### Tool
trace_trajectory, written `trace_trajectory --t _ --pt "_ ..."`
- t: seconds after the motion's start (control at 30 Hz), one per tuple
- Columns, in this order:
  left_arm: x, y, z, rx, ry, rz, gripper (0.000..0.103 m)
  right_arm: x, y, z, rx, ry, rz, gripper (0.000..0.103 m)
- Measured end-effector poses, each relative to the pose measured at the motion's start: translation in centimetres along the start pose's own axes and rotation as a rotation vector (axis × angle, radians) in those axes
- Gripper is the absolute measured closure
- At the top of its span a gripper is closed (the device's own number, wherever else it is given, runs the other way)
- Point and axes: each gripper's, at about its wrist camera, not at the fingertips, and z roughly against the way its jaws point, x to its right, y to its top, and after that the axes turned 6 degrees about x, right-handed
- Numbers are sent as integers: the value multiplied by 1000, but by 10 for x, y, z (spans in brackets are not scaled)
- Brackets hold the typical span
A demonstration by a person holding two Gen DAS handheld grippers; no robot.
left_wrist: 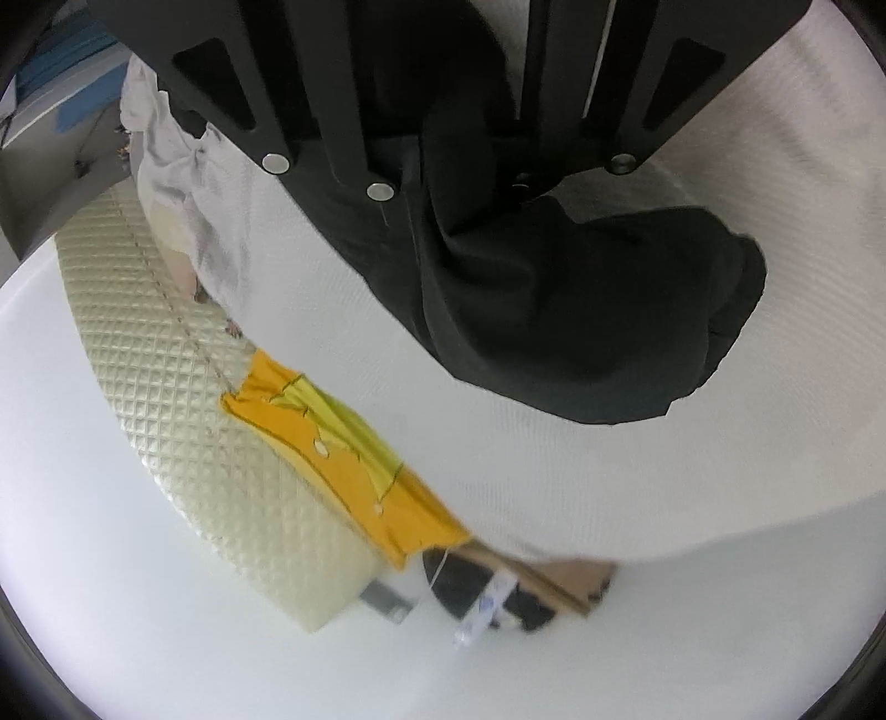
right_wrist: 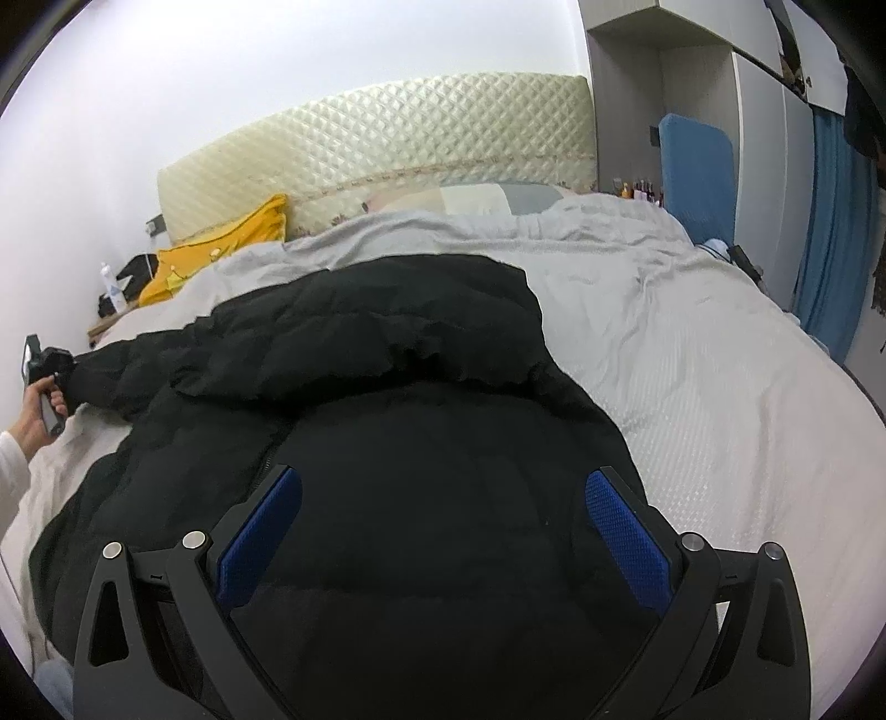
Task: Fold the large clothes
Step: 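Lift the held sleeve up and over the jacket body with the left gripper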
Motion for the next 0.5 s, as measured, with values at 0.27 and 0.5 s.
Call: trace_trajectory --t 0.27,0.5 --pt "37 18 90 79 28 -64 98 4 2 18 27 28 22 0" --pt "85 22 153 107 12 -145 98 9 4 32 52 59 36 0"
